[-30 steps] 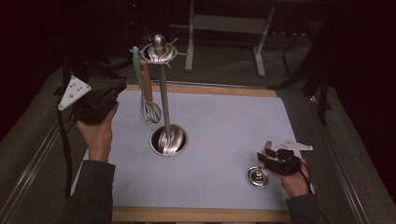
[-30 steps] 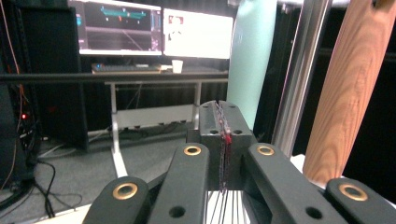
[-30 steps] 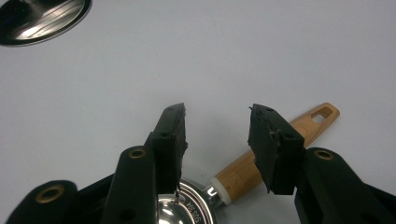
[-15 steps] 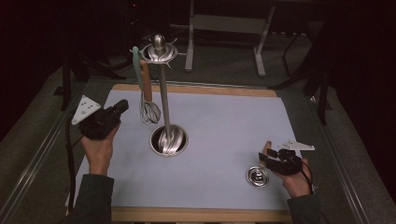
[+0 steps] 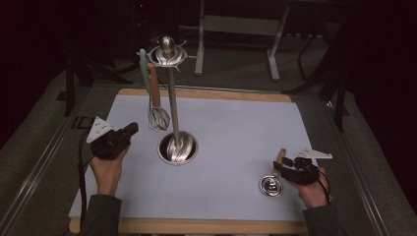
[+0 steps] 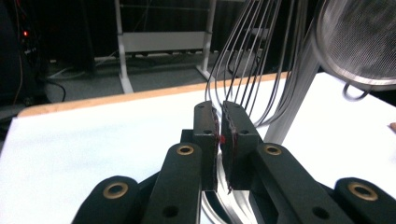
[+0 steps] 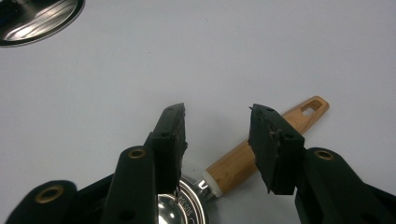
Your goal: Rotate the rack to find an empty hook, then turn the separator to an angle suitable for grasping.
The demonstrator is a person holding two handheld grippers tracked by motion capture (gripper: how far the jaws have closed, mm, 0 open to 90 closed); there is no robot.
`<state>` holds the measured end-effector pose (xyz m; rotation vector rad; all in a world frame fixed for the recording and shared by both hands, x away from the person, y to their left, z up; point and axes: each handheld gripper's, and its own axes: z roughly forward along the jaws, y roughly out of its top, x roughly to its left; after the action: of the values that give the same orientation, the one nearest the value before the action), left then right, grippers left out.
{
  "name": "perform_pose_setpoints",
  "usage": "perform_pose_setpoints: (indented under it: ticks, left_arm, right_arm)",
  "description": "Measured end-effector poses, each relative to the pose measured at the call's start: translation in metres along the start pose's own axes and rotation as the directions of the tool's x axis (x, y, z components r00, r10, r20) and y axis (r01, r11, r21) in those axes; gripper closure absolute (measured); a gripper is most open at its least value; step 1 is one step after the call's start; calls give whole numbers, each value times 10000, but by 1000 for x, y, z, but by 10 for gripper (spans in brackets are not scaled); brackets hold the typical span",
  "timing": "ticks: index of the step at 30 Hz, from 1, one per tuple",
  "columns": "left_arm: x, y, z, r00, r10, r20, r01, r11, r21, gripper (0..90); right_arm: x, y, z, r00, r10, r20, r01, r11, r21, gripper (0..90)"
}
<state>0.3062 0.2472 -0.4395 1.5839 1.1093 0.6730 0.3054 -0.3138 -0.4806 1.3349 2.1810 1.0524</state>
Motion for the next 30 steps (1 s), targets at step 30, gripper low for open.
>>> perform_pose_setpoints:
  ticks: [30]
  left_arm:
    - [-3,-57,16,9993,-296,-248,321,9937,1071,781]
  right_arm:
    - [-8,-6,3,9998,150,131,-153,9997,210,573]
